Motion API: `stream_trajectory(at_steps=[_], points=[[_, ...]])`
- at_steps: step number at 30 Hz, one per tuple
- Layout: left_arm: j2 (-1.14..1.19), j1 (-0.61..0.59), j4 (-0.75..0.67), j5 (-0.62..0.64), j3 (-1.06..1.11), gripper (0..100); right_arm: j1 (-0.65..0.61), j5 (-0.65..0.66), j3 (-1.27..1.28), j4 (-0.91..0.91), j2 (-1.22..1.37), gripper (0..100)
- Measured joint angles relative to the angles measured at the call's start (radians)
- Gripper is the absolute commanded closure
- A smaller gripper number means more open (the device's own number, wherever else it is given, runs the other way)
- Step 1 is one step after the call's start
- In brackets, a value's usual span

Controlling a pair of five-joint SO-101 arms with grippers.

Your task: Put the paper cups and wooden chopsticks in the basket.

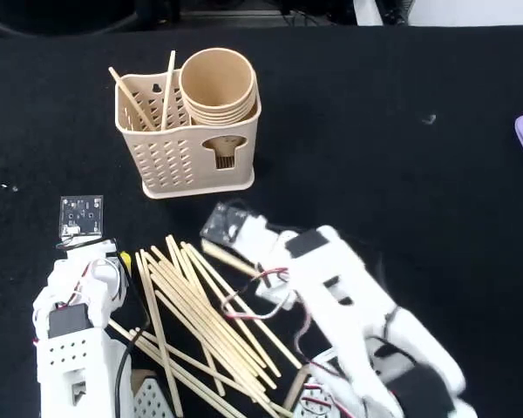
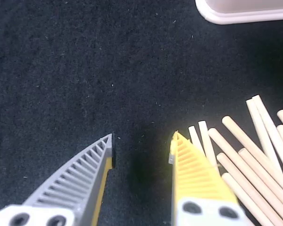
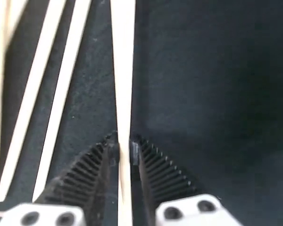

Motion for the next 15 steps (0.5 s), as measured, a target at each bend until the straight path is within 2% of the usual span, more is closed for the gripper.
stream_trajectory(at_steps=[4, 8, 11, 15], points=[[0.0, 0.0, 0.0, 0.0, 0.0, 80, 0.002, 0.0, -0.064, 0.118, -0.249, 98.8], [0.0, 0.0, 0.0, 0.0, 0.0, 80, 0.002, -0.005, -0.153, 0.163, -0.457, 98.8], [0.0, 0.0, 0.0, 0.0, 0.0, 80, 0.002, -0.087, -0.259, 0.149, -0.552, 98.8], [0.0, 0.0, 0.0, 0.0, 0.0, 80, -0.014, -0.275, -0.425, 0.029, -0.577, 98.8]])
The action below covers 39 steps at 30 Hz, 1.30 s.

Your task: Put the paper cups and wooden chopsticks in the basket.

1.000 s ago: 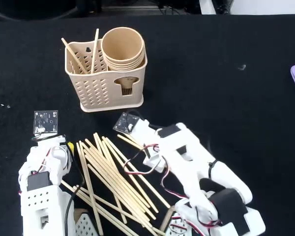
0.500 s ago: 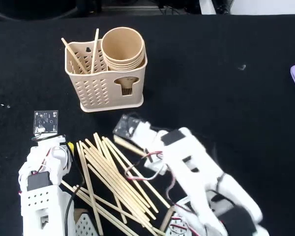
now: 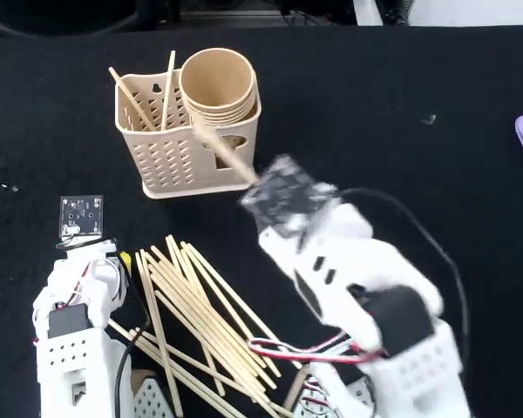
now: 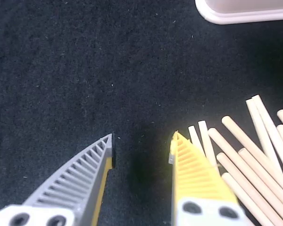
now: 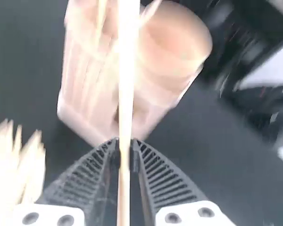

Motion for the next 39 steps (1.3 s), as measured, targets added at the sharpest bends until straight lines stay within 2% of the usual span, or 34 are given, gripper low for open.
stream_trajectory(at_steps=[4, 7, 12, 16, 25, 33, 36, 39], points=[[0.0, 0.0, 0.0, 0.0, 0.0, 80, -0.1, -0.115, -0.092, -0.196, 0.023, 98.8], [0.0, 0.0, 0.0, 0.0, 0.0, 80, -0.155, -0.161, -0.127, -0.381, 0.143, 98.7], [0.0, 0.0, 0.0, 0.0, 0.0, 80, -0.176, -0.218, -0.164, -0.715, 0.361, 98.7], [0.0, 0.0, 0.0, 0.0, 0.0, 80, -0.18, -0.221, -0.241, -0.899, 0.577, 98.7], [0.0, 0.0, 0.0, 0.0, 0.0, 80, -0.18, -0.221, -0.506, -0.947, 0.996, 98.7], [0.0, 0.0, 0.0, 0.0, 0.0, 80, -0.18, -0.221, -0.512, -0.947, 1.108, 98.2], [0.0, 0.0, 0.0, 0.0, 0.0, 80, -0.18, -0.221, -0.512, -0.911, 1.108, 90.1], [0.0, 0.0, 0.0, 0.0, 0.0, 80, -0.18, -0.221, -0.545, -0.773, 1.109, 85.2]])
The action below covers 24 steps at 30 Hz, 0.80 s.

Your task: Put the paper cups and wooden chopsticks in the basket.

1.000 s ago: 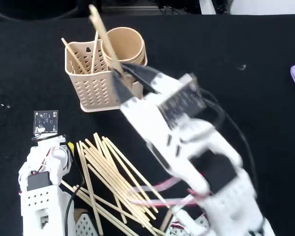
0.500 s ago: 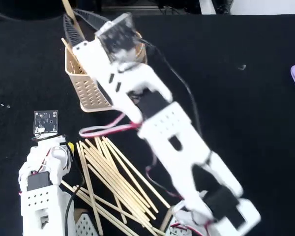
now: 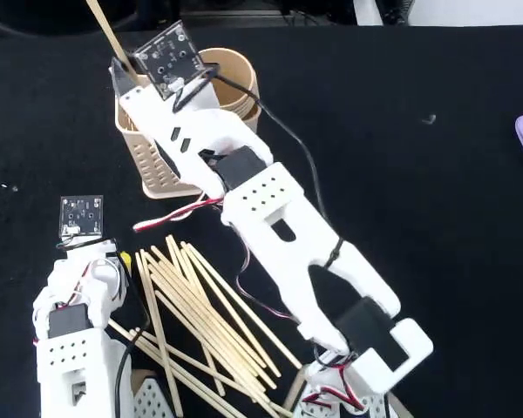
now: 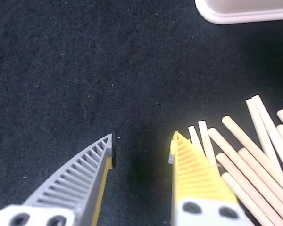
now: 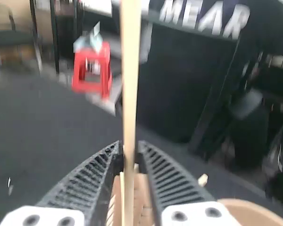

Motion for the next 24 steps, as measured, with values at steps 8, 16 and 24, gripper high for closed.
stream_trajectory(at_steps=[8, 16, 24], points=[[0.0, 0.0, 0.0, 0.0, 0.0, 80, 0.0, 0.0, -0.15, 0.436, -0.138, 89.4], [0.0, 0.0, 0.0, 0.0, 0.0, 80, 0.002, 0.002, -0.063, 1.022, -0.46, 89.2], [0.0, 0.0, 0.0, 0.0, 0.018, 80, -0.072, 0.061, 0.586, 0.896, -0.519, 82.9]])
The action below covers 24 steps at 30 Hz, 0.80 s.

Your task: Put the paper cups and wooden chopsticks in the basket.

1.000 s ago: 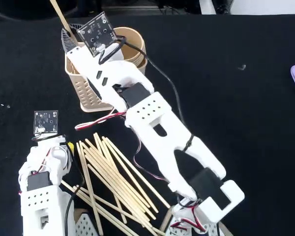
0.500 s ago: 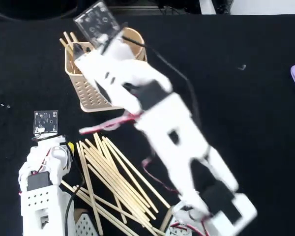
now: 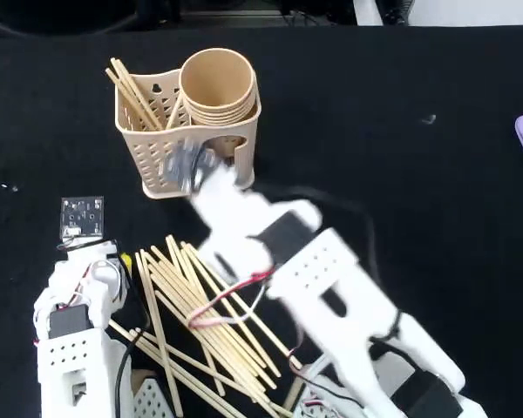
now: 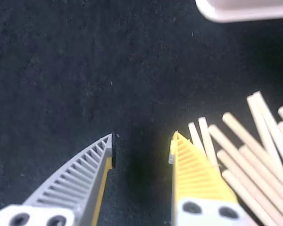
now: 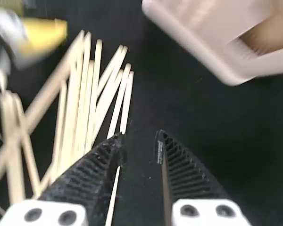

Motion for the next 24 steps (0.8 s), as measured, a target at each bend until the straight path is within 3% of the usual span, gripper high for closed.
stream_trajectory(at_steps=[3, 6, 24], points=[[0.002, 0.0, 0.0, 0.0, 0.002, 80, -0.017, 0.031, 0.232, -0.196, 0.008, 80.4], [0.002, 0.0, 0.0, 0.0, 0.002, 80, -0.018, 0.037, 0.31, -0.318, 0.051, 80.4], [0.002, 0.0, 0.0, 0.0, 0.002, 80, -0.069, -0.003, 0.187, -0.376, 0.41, 80.4]])
